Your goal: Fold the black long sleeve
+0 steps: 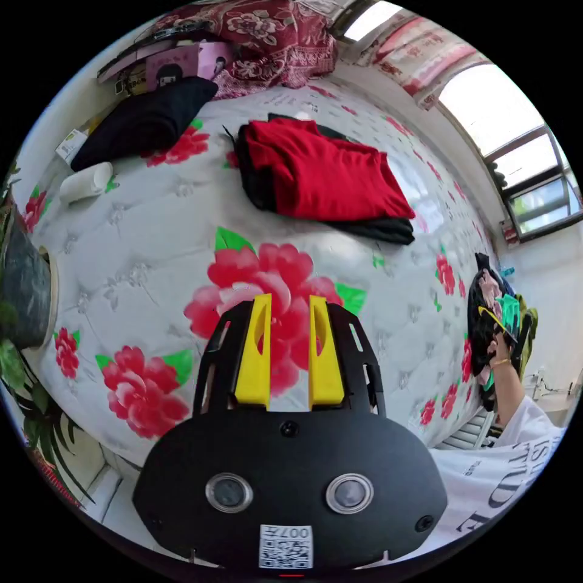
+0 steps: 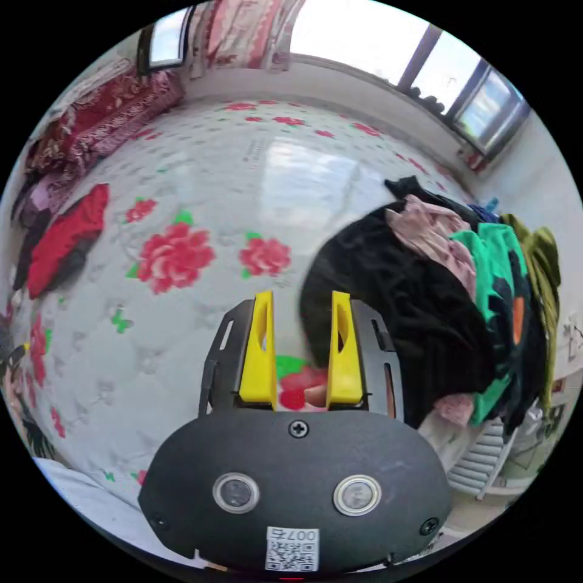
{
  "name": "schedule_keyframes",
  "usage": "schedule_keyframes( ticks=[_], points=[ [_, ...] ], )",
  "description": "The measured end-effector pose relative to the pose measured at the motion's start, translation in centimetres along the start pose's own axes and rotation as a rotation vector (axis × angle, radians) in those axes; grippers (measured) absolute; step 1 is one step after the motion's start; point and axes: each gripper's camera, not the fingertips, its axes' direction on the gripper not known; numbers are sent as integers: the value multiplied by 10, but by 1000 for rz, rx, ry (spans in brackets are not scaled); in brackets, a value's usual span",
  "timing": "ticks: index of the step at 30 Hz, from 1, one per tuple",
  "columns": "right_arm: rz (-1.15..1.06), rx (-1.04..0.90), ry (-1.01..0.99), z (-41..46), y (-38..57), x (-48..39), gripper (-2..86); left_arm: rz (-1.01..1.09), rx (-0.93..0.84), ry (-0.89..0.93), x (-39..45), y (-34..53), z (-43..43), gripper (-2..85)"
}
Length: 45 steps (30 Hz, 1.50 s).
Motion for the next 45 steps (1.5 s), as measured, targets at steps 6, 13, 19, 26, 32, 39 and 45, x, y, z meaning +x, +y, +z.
schedule_keyframes(
  ticks=[6,13,19,26,32,39,45],
  points=[
    [8,-240,-215,53,-8,35,60,310,-187,128,122,46,42,100],
    [-139,-175,-519,27,23,-8,3,660,-87,231,224,70,12,100],
    [-701,-132,-735,-57,138,-141,0,753,-68,241,227,102,-8,99],
    [-896,-2,-987,-144,190,-186,33,715,-64,208,195,136,-28,103],
    [-730,3,-715,-123,205,-113,68,647,-62,71,147,166,-37,109],
    [-768,-157,-750,-92,232,-148,69,677,-247,-140,128,195,19,116],
    [-747,-116,-698,-100,221,-143,23,752,-242,-114,152,172,32,21]
  ],
)
